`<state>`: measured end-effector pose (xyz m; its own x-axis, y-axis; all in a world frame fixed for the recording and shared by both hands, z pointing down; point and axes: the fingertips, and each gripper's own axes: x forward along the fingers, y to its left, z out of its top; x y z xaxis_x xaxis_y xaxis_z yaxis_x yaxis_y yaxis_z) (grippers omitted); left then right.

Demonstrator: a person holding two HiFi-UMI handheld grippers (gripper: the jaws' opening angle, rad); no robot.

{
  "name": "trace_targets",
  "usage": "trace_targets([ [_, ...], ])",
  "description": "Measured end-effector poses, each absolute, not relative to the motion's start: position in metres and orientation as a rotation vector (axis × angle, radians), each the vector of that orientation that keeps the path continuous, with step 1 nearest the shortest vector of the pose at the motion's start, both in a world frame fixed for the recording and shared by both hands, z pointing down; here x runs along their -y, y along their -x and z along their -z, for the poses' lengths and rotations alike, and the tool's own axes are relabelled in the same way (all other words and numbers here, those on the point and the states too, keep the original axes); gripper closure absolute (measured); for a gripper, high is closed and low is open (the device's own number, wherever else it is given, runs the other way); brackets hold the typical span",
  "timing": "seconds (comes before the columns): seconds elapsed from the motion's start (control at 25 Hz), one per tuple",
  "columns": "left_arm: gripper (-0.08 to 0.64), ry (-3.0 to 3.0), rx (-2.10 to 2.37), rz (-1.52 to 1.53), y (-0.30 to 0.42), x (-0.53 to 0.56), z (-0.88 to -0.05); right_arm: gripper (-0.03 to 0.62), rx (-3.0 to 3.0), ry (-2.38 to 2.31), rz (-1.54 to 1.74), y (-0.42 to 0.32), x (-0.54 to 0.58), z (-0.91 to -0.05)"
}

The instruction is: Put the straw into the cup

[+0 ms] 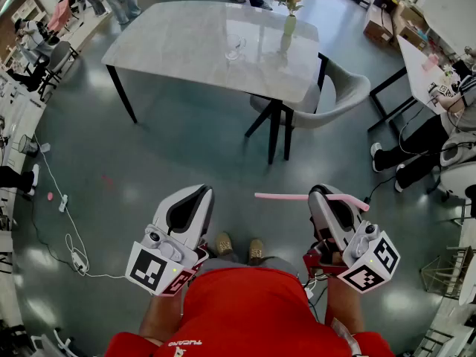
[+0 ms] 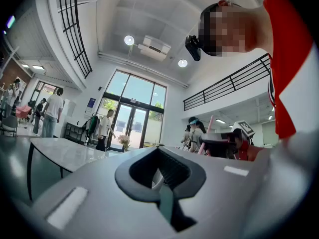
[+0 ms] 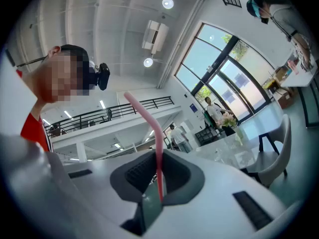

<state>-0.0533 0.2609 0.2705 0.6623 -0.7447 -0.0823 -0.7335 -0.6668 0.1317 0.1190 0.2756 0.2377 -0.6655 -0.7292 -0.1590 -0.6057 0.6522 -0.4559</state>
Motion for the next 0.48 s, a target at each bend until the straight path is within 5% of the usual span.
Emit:
trace_targets([
  [0.48,0.554,-2.831,1.258,0.199,0.044,-0.288,-0.26,0.566,-2.515,1.028,0.512,-0.129,-0.294,-0.24],
])
